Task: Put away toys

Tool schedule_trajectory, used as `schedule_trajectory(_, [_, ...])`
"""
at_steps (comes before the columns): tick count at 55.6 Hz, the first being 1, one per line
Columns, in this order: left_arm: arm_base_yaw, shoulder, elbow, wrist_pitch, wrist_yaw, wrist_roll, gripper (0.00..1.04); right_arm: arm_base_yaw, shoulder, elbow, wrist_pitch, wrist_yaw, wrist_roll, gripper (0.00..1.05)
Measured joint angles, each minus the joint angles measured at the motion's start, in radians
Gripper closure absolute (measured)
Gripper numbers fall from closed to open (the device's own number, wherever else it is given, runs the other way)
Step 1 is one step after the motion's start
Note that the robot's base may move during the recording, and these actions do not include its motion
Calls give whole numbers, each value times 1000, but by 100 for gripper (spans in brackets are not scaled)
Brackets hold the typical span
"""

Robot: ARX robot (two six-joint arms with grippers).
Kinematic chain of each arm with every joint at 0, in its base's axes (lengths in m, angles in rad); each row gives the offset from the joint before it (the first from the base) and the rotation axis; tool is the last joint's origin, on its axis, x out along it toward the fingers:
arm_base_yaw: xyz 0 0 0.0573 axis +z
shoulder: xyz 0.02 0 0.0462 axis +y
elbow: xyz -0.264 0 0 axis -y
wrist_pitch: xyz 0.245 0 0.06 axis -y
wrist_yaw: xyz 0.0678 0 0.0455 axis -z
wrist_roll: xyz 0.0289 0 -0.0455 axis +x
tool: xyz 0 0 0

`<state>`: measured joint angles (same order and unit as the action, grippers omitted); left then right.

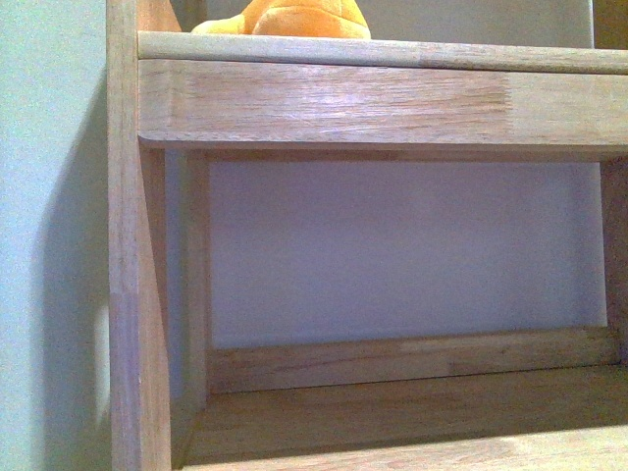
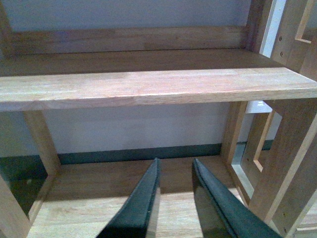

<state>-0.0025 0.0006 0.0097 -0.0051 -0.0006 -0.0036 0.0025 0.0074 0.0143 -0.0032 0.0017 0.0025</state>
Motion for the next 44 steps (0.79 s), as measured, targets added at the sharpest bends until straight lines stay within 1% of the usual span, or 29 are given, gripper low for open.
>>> schedule_trajectory(7, [0,0,0,0,0,0,6,0,0,0,0,0,0,60])
schedule_trajectory(9, [0,0,0,0,0,0,6,0,0,0,0,0,0,53])
schedule_trajectory(14, [0,0,0,0,0,0,6,0,0,0,0,0,0,41])
schedule_trajectory(16, [0,0,0,0,0,0,6,0,0,0,0,0,0,35])
schedule_trajectory(28, [0,0,0,0,0,0,6,0,0,0,0,0,0,6])
schedule_trajectory(44, [0,0,0,0,0,0,6,0,0,0,0,0,0,7])
